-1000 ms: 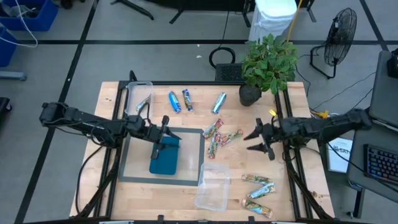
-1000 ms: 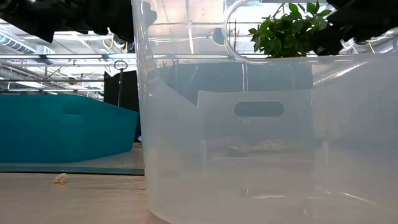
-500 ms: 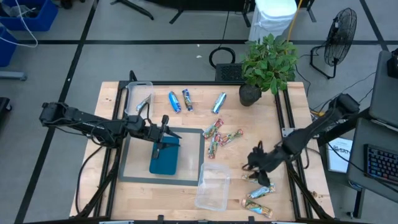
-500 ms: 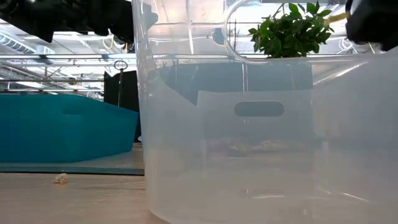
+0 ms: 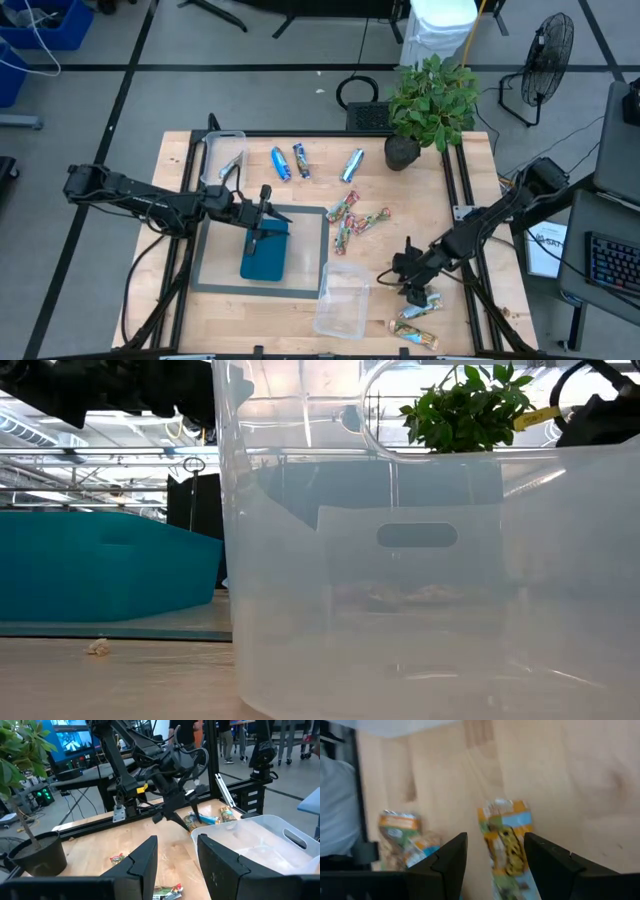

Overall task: Pick and place Granola Bars by type
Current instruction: Put the yellow granola bar into the top transparent bin

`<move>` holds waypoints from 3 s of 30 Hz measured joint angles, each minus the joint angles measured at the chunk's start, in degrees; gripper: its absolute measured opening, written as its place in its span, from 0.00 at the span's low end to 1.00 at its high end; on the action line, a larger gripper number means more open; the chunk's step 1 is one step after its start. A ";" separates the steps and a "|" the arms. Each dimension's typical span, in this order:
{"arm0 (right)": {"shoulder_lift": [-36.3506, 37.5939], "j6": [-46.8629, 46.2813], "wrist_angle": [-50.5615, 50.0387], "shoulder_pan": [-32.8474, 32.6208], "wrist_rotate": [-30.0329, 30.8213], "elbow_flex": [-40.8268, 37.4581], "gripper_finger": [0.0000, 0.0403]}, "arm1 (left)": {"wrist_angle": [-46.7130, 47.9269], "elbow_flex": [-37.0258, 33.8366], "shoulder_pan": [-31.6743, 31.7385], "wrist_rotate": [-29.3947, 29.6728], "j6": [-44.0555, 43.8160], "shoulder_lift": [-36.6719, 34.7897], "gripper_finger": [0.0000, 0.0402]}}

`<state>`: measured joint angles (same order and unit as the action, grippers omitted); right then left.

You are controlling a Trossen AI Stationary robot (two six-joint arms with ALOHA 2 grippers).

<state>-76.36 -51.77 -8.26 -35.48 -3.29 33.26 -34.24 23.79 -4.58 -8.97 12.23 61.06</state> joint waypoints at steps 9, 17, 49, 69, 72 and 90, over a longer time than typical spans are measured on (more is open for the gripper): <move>-4.08 -1.15 2.20 -0.42 0.01 0.00 0.46 | 0.11 -0.02 0.00 0.04 1.02 0.00 0.36; -5.23 1.45 1.52 -0.07 0.17 0.15 0.40 | 0.20 -0.02 0.00 0.07 1.03 0.00 0.36; 17.56 62.24 22.88 20.12 13.61 -0.09 0.00 | -0.26 -0.04 0.05 4.39 2.97 0.00 0.36; -2.19 64.24 61.87 40.79 -26.89 -0.09 0.00 | -21.34 0.19 5.73 -3.79 -1.52 10.86 0.36; -3.02 63.85 63.09 40.79 -27.01 -0.09 0.00 | -24.76 2.34 6.60 -5.27 -2.90 16.20 0.36; -3.04 62.97 63.66 40.65 -27.00 -0.07 0.00 | -22.56 22.41 5.44 -14.23 -3.78 36.40 0.36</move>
<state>-79.40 11.20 55.40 5.17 -30.28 33.19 -56.80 46.20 0.86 -23.21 8.45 97.45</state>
